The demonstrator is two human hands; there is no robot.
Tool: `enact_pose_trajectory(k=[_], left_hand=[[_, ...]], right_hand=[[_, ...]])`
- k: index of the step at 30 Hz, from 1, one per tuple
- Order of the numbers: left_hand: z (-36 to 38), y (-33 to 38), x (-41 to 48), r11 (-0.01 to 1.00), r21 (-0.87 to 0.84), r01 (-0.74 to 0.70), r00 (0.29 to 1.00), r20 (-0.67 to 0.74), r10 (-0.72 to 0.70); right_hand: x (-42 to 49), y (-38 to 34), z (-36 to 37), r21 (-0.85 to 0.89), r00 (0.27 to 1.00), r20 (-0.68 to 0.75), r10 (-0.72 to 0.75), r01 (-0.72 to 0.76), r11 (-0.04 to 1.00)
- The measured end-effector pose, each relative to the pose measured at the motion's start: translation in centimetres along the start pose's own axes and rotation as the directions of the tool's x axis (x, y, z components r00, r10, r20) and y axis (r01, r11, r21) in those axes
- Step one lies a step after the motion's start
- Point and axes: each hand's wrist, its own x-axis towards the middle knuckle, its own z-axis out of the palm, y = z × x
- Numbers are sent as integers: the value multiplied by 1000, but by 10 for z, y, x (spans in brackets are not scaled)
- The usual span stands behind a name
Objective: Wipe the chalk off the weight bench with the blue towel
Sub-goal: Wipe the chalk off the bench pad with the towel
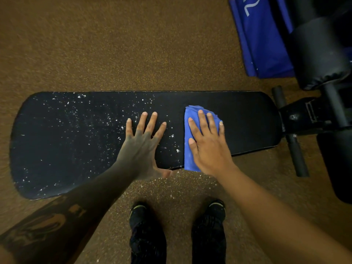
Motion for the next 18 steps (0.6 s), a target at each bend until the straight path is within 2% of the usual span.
enact_pose_trajectory(k=[4,7,8,11,12,13,16,17,18], left_hand=[[0,-1,0,1000,7,-5,1000,5,5],[0,0,-1,1000,-5,-3,1000,-5,3],[1,0,0,1000,-3,-2,1000,-5,2],[2,-1,1,1000,26,6,1000,0,-6],[3,-1,0,999,35,10,1000,-7,-10],[3,-1,0,999,38,12,1000,-16,-11],[3,2,-3,999,27,31,999,-35,-30],[4,2,-5,999,23,44,998,-46,-43],[4,2,-6,998,18,55,997,-49,-55]], right_hand=[[-16,-23,9,53,993,6,118,-119,992],[-35,-33,15,31,999,31,16,-17,999],[-34,-29,15,31,999,20,33,-33,999],[-23,-22,12,89,954,-34,296,-293,952],[-22,-27,13,108,944,-39,327,-322,941],[-24,-35,15,106,957,-48,285,-279,954],[-35,-38,21,30,999,-46,8,-6,1000],[-33,-30,20,11,999,-49,-5,5,1000],[-29,-23,19,9,997,-58,48,-47,999]])
